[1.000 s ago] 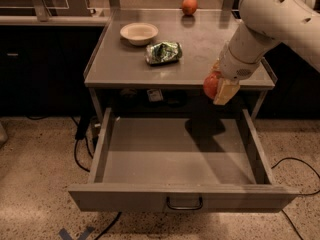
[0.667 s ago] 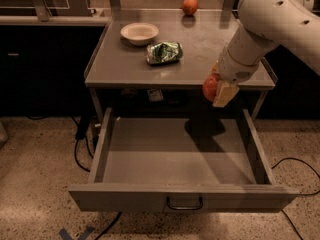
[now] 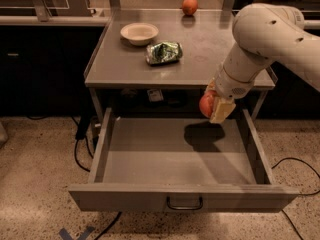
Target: Place apple into top drawer
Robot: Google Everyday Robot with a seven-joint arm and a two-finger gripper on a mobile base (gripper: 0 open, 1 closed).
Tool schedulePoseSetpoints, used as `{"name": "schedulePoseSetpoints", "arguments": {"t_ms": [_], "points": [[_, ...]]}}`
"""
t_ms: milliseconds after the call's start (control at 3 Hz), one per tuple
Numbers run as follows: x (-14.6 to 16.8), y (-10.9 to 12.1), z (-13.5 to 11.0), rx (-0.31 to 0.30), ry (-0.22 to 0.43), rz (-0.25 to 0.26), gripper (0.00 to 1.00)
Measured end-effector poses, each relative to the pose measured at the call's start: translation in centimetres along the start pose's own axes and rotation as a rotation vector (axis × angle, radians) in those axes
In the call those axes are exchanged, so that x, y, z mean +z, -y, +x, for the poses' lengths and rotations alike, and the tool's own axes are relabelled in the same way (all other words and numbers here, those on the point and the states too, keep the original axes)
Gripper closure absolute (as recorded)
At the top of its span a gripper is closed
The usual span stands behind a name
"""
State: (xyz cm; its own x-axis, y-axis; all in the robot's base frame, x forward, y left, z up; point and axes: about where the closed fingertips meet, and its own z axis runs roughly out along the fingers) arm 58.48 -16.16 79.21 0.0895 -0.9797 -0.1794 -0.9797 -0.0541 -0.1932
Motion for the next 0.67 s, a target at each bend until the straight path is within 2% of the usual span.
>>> {"name": "schedulePoseSetpoints", "arguments": {"t_ms": [667], "points": [[5.2, -2.3, -0.6, -0.018, 0.022, -0.071, 1.00]]}}
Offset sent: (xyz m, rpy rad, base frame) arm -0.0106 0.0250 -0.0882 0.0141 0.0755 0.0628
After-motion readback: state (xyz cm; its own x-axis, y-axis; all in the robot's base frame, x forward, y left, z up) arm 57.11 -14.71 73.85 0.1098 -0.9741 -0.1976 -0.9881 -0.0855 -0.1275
